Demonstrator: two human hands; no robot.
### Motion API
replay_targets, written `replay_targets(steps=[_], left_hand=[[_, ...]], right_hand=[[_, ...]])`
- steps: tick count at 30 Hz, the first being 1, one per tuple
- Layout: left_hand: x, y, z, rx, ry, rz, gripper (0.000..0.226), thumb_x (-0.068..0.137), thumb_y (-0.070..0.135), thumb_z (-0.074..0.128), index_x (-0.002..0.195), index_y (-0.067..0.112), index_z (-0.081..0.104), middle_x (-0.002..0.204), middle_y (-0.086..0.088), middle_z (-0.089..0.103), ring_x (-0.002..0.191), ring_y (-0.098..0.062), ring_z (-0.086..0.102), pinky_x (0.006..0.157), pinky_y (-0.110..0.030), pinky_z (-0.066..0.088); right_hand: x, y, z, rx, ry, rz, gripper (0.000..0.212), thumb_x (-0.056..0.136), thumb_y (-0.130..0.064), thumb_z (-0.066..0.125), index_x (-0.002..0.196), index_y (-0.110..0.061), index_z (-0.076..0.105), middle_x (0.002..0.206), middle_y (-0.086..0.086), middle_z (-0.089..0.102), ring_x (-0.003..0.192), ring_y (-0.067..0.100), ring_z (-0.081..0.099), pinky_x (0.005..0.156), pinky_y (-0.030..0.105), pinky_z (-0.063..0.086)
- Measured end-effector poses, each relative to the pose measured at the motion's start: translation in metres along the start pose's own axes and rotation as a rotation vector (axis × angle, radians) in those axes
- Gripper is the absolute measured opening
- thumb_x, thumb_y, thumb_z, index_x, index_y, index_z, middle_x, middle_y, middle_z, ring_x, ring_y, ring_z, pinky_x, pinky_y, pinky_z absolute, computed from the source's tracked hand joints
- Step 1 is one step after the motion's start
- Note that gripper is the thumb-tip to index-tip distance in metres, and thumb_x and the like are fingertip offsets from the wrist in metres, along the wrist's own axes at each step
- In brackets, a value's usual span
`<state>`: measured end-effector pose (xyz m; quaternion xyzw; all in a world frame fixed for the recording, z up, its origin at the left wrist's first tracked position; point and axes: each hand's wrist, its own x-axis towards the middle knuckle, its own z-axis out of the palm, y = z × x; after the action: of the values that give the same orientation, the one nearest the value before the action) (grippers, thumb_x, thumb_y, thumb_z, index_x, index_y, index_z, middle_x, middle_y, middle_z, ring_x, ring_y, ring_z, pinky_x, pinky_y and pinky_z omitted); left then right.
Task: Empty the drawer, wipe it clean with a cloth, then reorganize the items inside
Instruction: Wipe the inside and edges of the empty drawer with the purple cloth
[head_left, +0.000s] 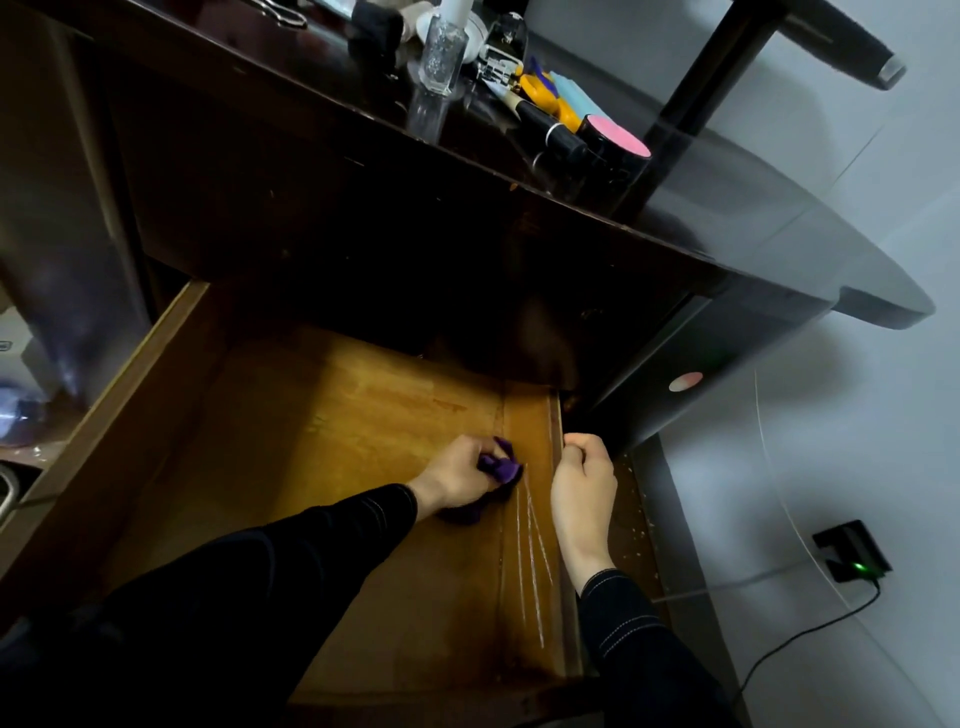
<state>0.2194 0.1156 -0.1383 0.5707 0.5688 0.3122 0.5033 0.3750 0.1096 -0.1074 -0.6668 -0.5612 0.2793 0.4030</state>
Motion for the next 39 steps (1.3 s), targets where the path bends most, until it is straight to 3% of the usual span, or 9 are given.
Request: replay_targets(steps=[4, 6, 8, 12, 16, 20, 26, 32, 39], left_hand=[[0.002, 0.03, -0.012, -0.257, 0.059, 0.162, 0.021, 0.093, -0.001, 0.062, 0.109, 0.011, 0.068, 0.103, -0.009, 0.072, 0.097, -0.019, 0.069, 0.093, -0.035, 0.056], [0.0, 0.04, -0.012, -0.274, 0.087, 0.287, 0.026, 0.092, 0.0, 0.064, 0.111, 0.018, 0.068, 0.104, -0.002, 0.07, 0.094, -0.012, 0.068, 0.087, -0.025, 0.056], [-0.003, 0.037, -0.006, -0.217, 0.134, 0.321, 0.033, 0.092, 0.0, 0.065, 0.118, 0.018, 0.067, 0.115, -0.002, 0.062, 0.101, -0.012, 0.063, 0.094, -0.022, 0.051], [-0.007, 0.01, 0.006, -0.034, 0.099, 0.169, 0.045, 0.093, 0.004, 0.065, 0.137, 0.014, 0.058, 0.13, -0.006, 0.059, 0.119, -0.021, 0.057, 0.105, -0.026, 0.043], [-0.002, 0.011, 0.0, -0.038, 0.094, 0.233, 0.032, 0.09, 0.004, 0.069, 0.121, 0.013, 0.07, 0.117, -0.003, 0.067, 0.108, -0.02, 0.064, 0.101, -0.033, 0.05], [-0.002, 0.021, 0.002, -0.088, 0.164, 0.321, 0.029, 0.088, 0.004, 0.069, 0.112, 0.018, 0.072, 0.109, 0.005, 0.064, 0.102, -0.012, 0.063, 0.097, -0.028, 0.049], [-0.006, -0.005, 0.002, 0.062, -0.036, 0.087, 0.028, 0.088, 0.003, 0.068, 0.113, 0.015, 0.071, 0.11, -0.002, 0.071, 0.104, -0.017, 0.066, 0.099, -0.039, 0.052], [-0.008, 0.01, 0.008, -0.076, 0.105, 0.293, 0.022, 0.087, 0.003, 0.068, 0.102, 0.018, 0.068, 0.104, 0.003, 0.066, 0.097, -0.012, 0.065, 0.093, -0.035, 0.053], [-0.014, -0.007, 0.012, 0.036, -0.065, 0.116, 0.018, 0.086, 0.003, 0.067, 0.102, 0.011, 0.063, 0.101, -0.007, 0.069, 0.095, -0.021, 0.066, 0.091, -0.044, 0.053]], right_hand=[[0.001, 0.003, 0.001, -0.022, 0.005, -0.009, 0.022, 0.104, -0.019, 0.042, 0.112, -0.023, 0.062, 0.086, -0.002, 0.066, 0.072, 0.01, 0.062, 0.065, 0.026, 0.046], [0.001, 0.003, 0.002, -0.04, 0.013, -0.02, 0.022, 0.104, -0.018, 0.041, 0.113, -0.022, 0.061, 0.086, -0.003, 0.065, 0.071, 0.004, 0.06, 0.064, 0.021, 0.043], [0.001, 0.003, 0.001, -0.055, 0.01, -0.032, 0.022, 0.104, -0.017, 0.041, 0.113, -0.021, 0.06, 0.088, -0.004, 0.064, 0.073, 0.0, 0.06, 0.062, 0.015, 0.042], [0.002, 0.003, 0.001, -0.077, 0.004, -0.021, 0.023, 0.105, -0.018, 0.041, 0.118, -0.021, 0.06, 0.087, -0.003, 0.064, 0.071, 0.006, 0.06, 0.061, 0.019, 0.041], [0.003, 0.003, 0.002, -0.092, 0.018, -0.033, 0.022, 0.105, -0.018, 0.041, 0.116, -0.02, 0.06, 0.087, -0.008, 0.062, 0.076, -0.006, 0.059, 0.058, 0.008, 0.04], [0.004, 0.005, 0.002, -0.106, 0.015, -0.035, 0.022, 0.105, -0.017, 0.041, 0.116, -0.02, 0.06, 0.089, -0.01, 0.061, 0.08, -0.016, 0.055, 0.058, 0.005, 0.04], [0.003, 0.005, 0.002, -0.098, 0.014, -0.031, 0.022, 0.105, -0.019, 0.04, 0.116, -0.02, 0.06, 0.084, -0.004, 0.064, 0.068, 0.005, 0.061, 0.06, 0.018, 0.044], [0.005, 0.006, 0.002, -0.093, 0.017, -0.038, 0.023, 0.104, -0.015, 0.041, 0.116, -0.018, 0.061, 0.089, -0.006, 0.063, 0.078, -0.01, 0.057, 0.059, 0.009, 0.042], [0.002, 0.004, 0.002, -0.074, 0.026, -0.034, 0.023, 0.105, -0.017, 0.039, 0.113, -0.019, 0.061, 0.082, -0.006, 0.063, 0.07, -0.004, 0.06, 0.062, 0.024, 0.045]])
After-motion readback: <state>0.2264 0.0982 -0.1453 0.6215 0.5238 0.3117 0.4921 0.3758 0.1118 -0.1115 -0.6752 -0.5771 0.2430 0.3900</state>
